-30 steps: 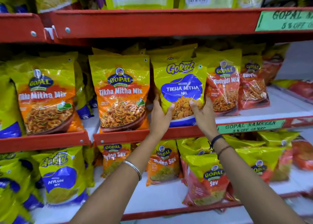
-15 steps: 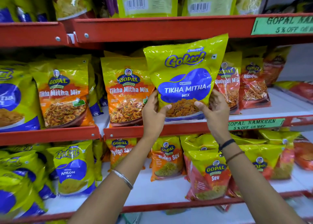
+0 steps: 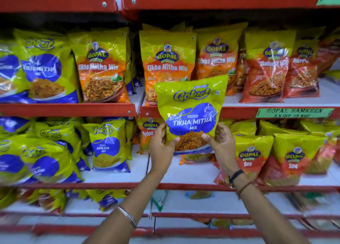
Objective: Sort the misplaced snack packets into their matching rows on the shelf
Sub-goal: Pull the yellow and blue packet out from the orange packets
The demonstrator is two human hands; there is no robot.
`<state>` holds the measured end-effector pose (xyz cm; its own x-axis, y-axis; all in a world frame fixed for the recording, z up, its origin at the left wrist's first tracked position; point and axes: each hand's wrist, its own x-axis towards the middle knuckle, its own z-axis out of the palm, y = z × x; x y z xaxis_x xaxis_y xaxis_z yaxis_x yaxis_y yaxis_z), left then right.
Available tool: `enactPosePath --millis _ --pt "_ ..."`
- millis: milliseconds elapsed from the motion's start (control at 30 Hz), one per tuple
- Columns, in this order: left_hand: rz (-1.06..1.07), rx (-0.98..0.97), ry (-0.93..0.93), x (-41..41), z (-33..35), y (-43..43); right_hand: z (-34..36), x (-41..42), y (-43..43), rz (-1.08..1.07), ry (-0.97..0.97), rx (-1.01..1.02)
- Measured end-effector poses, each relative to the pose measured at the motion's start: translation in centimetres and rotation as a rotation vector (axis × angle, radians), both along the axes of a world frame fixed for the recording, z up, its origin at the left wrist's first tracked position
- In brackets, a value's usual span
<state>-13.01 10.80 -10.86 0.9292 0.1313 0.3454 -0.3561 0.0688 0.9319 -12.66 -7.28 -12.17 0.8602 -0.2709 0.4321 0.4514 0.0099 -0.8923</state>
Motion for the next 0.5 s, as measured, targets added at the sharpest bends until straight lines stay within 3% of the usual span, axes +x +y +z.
enactPosePath --millis 233,500 --pt "0.053 0.083 0.187 -0.5 -7.6 5.3 -7.7 0.2 4.2 0.097 0.26 -0.025" --pt "0.037 0.289 0.304 2.6 -13.4 9.2 -13.6 2.6 7.9 0.038 0.476 -0.099"
